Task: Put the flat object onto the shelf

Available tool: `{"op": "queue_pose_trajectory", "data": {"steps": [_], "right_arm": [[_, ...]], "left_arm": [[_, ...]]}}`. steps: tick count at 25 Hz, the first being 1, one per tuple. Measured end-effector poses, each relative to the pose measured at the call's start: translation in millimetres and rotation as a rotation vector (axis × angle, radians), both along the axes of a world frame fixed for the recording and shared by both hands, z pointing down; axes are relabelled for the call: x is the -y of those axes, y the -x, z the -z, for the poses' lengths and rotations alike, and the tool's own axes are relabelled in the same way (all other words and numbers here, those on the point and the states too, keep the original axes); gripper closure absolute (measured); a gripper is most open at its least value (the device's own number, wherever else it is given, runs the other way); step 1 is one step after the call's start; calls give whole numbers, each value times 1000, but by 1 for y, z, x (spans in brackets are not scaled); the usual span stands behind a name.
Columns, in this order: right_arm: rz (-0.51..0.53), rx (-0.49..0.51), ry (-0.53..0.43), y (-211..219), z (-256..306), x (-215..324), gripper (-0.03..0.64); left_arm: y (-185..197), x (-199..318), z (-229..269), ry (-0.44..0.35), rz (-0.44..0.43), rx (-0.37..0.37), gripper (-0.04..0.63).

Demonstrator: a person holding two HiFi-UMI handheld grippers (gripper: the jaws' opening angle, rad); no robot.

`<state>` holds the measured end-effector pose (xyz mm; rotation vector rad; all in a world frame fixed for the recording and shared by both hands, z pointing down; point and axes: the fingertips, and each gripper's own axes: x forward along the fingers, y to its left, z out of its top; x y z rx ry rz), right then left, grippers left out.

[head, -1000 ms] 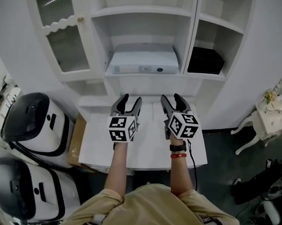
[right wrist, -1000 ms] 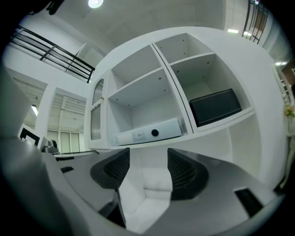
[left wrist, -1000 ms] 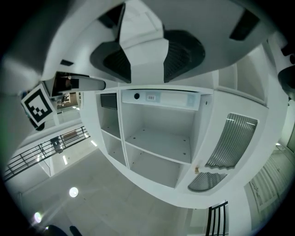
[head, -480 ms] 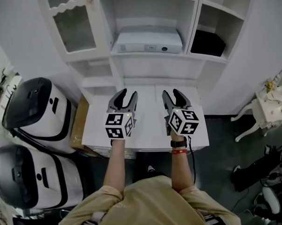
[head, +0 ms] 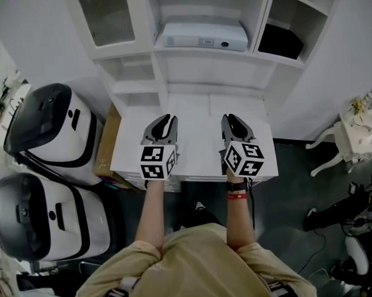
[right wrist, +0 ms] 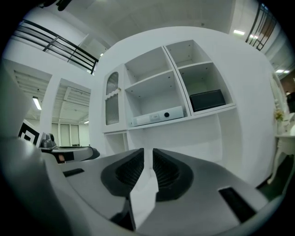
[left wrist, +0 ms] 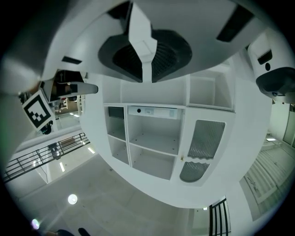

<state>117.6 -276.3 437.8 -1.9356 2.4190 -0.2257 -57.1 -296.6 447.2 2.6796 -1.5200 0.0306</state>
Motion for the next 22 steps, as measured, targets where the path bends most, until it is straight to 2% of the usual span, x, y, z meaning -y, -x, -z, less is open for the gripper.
{"op": "queue_pose_trajectory", "data": {"steps": [6,10,18,22], "right_arm": [[2,-6,1,6,-6,-18,572],[-5,-30,7,7,-8,-25,592],[-26,-69,-17,-1,-14,-30,594],[-32,-82,-21,-6,-21,-28,594]], "left_arm": [[6,-17,-3,8,-5,-18,549],[7,-24,-7,14,-4,7,573],[0,-28,-14,-8,-1,48,575],[-2,-30,-18,-12,-7,20,577]]}}
